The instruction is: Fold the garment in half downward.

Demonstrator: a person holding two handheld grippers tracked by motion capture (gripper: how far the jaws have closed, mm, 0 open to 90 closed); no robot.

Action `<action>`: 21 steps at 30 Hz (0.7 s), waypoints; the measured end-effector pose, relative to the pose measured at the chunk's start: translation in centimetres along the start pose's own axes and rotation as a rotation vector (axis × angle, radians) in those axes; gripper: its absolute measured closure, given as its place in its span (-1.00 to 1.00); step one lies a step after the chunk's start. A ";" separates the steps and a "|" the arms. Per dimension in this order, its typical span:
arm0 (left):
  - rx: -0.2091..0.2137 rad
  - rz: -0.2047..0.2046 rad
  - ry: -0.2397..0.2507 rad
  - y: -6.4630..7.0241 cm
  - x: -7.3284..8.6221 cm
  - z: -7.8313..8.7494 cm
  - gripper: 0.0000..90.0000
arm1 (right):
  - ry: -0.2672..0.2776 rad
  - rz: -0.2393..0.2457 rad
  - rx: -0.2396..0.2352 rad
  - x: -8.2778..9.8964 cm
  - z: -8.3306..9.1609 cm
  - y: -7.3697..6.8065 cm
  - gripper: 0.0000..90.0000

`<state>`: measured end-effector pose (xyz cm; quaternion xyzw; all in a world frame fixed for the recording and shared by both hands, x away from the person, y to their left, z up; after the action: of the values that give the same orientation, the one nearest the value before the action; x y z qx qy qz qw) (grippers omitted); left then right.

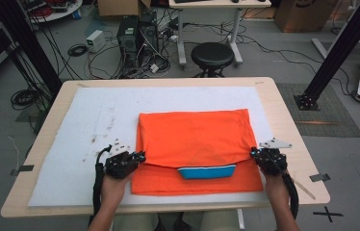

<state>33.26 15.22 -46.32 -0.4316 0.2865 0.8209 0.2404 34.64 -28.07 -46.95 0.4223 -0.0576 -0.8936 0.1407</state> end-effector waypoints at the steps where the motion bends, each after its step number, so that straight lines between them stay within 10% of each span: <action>1: 0.006 0.003 0.008 0.0 -0.1 0.2 0.94 | 0.007 -0.010 -0.008 -0.1 0.1 0.1 1.00; 4: 0.019 0.008 0.014 -0.1 -0.1 0.4 0.95 | 0.029 -0.059 -0.027 -0.5 0.7 0.3 1.00; 7: 0.024 0.019 0.020 -0.3 0.0 0.5 0.95 | 0.043 -0.162 -0.041 -0.6 1.0 0.4 0.37; 10: 0.026 0.026 0.018 -0.5 0.1 0.4 0.95 | 0.005 -0.152 -0.036 -0.3 0.3 0.0 0.25; 17: 0.034 0.038 0.027 -0.6 0.2 0.4 0.95 | -0.055 -0.021 0.025 0.2 -0.9 -0.9 1.00; 21: 0.046 0.045 0.041 -0.5 0.2 0.7 0.95 | -0.038 -0.015 -0.005 0.1 -0.7 -0.8 1.00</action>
<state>33.09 16.11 -46.34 -0.4360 0.3198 0.8104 0.2256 34.90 -27.30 -47.64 0.4055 -0.0550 -0.9025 0.1341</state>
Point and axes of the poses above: each handheld gripper's, and its own axes: z roughly backward along the jaws, x roughly out of its underside, y roughly to its right, the point moved 5 cm from there along -z, roughly forward along the jaws, and after that the axes turned 10 degrees about x, right-handed, at the moved point
